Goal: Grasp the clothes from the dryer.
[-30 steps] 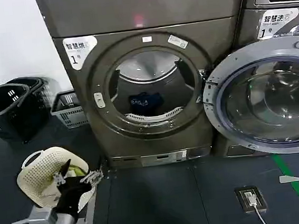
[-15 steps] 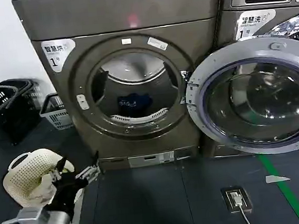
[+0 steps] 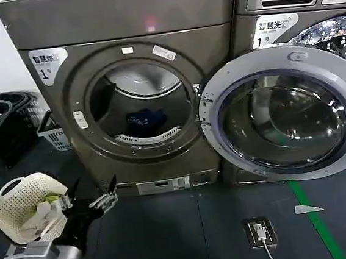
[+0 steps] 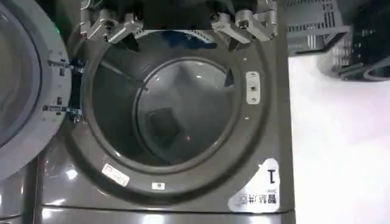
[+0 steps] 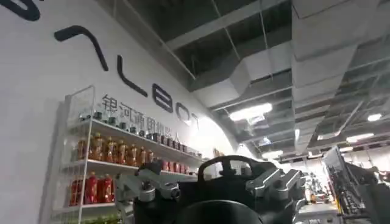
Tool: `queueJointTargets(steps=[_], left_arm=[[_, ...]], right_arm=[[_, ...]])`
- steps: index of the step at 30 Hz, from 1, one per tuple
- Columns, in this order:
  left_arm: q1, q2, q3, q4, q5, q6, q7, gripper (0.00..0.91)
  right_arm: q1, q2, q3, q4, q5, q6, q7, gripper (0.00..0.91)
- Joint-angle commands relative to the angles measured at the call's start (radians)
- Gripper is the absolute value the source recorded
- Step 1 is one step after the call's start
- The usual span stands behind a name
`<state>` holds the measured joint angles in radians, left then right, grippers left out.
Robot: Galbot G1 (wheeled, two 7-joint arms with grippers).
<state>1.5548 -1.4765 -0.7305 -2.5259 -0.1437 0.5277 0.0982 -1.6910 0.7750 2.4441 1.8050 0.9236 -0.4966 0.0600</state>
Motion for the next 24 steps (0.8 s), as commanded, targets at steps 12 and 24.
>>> queueJointTargets(steps=[12,24], left_arm=[[0.0,-0.009,0.014,-0.008,0.033,-0.024,0.02,0.907],[0.002,-0.011,0.009,-0.026,0.037,-0.038,0.023,0.907]], right_arm=[[0.011,0.012,-0.008,0.008,0.001,0.043,-0.036,0.907],[0.013,0.014,-0.007,0.007,0.048,0.068,-0.059,0.907]])
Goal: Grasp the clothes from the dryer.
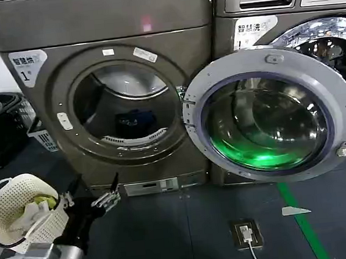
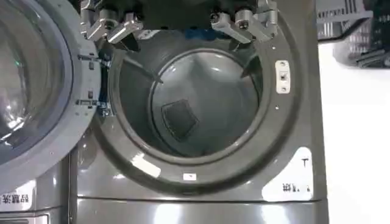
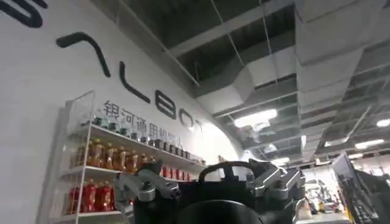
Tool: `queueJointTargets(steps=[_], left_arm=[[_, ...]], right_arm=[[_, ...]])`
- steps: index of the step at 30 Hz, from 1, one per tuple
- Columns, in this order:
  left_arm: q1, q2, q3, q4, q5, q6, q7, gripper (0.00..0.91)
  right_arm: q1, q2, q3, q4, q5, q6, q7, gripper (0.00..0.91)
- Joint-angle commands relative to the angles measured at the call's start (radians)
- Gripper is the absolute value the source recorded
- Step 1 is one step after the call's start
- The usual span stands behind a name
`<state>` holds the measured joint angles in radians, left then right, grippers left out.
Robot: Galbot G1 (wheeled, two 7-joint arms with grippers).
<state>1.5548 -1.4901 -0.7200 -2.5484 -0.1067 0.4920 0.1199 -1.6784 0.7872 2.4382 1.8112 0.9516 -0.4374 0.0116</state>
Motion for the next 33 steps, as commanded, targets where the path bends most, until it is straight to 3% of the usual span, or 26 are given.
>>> queueJointTargets(steps=[1,33], left_arm=[[0.003,0.003,0.0,-0.005,-0.001,-0.002,0.002,0.907],[-0.008,0.006,0.005,0.004,-0.002,0.001,0.011,0.907]], right_arm=[[-0.001,0.003,-0.001,0.002,0.02,0.003,-0.012,0.907],[0.0,0.006,0.002,0.002,0.004,0.001,-0.012,0.907]])
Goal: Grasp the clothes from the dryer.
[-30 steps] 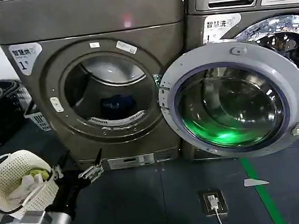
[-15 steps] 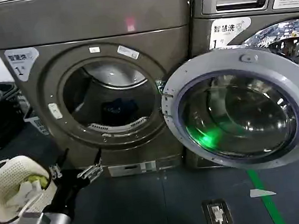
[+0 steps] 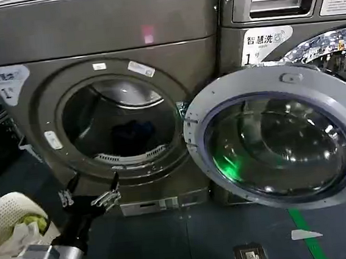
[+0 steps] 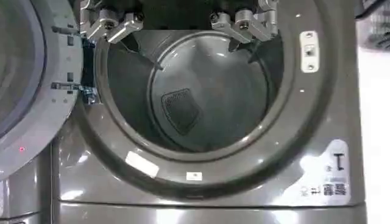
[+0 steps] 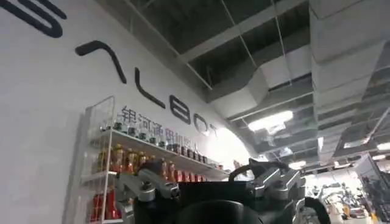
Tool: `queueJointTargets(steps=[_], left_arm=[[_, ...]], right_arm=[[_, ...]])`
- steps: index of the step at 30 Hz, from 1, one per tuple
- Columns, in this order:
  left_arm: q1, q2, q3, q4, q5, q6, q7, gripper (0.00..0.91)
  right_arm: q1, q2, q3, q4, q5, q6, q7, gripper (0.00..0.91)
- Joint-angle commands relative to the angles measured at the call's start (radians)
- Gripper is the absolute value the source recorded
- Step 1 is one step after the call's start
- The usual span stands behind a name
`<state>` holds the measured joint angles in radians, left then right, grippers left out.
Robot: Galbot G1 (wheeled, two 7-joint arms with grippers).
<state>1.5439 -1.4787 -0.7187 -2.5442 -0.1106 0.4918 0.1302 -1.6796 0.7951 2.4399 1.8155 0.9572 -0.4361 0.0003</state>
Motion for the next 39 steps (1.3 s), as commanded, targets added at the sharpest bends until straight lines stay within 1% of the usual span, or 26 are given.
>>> queueJointTargets(steps=[1,12,27,39], left_arm=[[0.004,-0.004,0.004,0.0,0.002,0.001,0.001,0.907],[0.008,-0.005,-0.004,-0.005,0.0,0.003,0.004,0.907],[0.01,-0.001,0.007,-0.006,0.001,0.001,0.005,0.907],[0.005,-0.007,0.007,0.0,0.004,-0.001,0.006,0.907]], right_arm=[[0.002,-0.003,-0.001,-0.003,-0.006,0.0,-0.002,0.907],[0.008,0.002,-0.008,-0.001,-0.035,-0.008,-0.016,0.907],[-0.01,0.001,0.015,-0.002,-0.025,-0.002,-0.009,0.907],[-0.002,-0.002,0.011,-0.009,-0.026,0.002,-0.004,0.907]])
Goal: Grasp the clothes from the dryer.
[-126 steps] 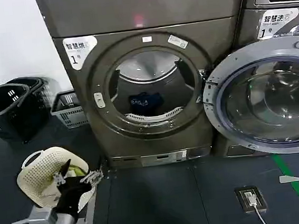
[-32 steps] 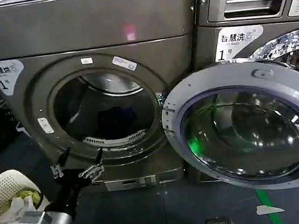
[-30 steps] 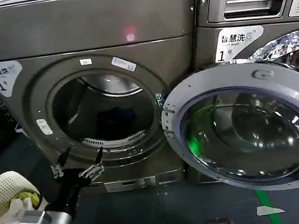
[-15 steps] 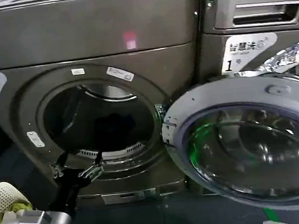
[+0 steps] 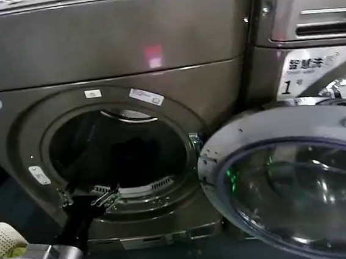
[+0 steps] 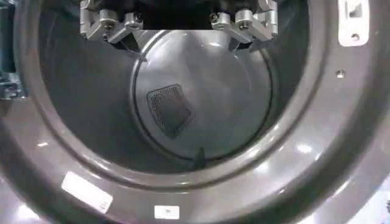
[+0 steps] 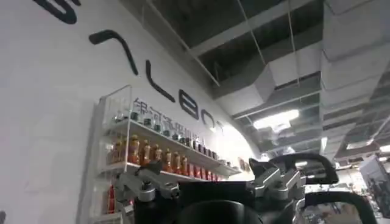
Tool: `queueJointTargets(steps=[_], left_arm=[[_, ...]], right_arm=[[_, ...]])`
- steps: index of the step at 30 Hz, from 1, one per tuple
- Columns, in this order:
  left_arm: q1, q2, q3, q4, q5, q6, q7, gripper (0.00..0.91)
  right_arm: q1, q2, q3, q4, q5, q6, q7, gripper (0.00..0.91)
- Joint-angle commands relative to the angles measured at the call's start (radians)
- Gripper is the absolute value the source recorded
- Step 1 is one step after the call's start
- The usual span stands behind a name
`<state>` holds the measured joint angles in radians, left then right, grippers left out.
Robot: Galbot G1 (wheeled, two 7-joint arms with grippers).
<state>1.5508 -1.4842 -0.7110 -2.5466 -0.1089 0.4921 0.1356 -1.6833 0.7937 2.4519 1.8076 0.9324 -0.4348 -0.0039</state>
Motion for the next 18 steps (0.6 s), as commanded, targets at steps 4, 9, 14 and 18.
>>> queueJointTargets(steps=[4,9,14,18], left_arm=[[-0.001,-0.004,-0.002,0.003,0.004,-0.002,0.001,0.907],[-0.001,-0.007,-0.003,0.002,0.008,-0.004,0.003,0.907],[-0.027,0.0,-0.003,0.029,0.007,-0.015,0.007,0.907],[-0.1,0.007,-0.003,0.095,-0.002,-0.024,0.006,0.907]], right_arm=[[0.007,-0.003,-0.007,-0.005,-0.004,0.002,0.0,0.907],[0.009,0.0,-0.011,0.003,-0.029,-0.005,-0.004,0.907],[-0.007,0.0,0.016,0.026,-0.07,-0.016,-0.046,0.907],[-0.028,0.001,0.047,0.065,-0.032,-0.03,-0.039,0.907]])
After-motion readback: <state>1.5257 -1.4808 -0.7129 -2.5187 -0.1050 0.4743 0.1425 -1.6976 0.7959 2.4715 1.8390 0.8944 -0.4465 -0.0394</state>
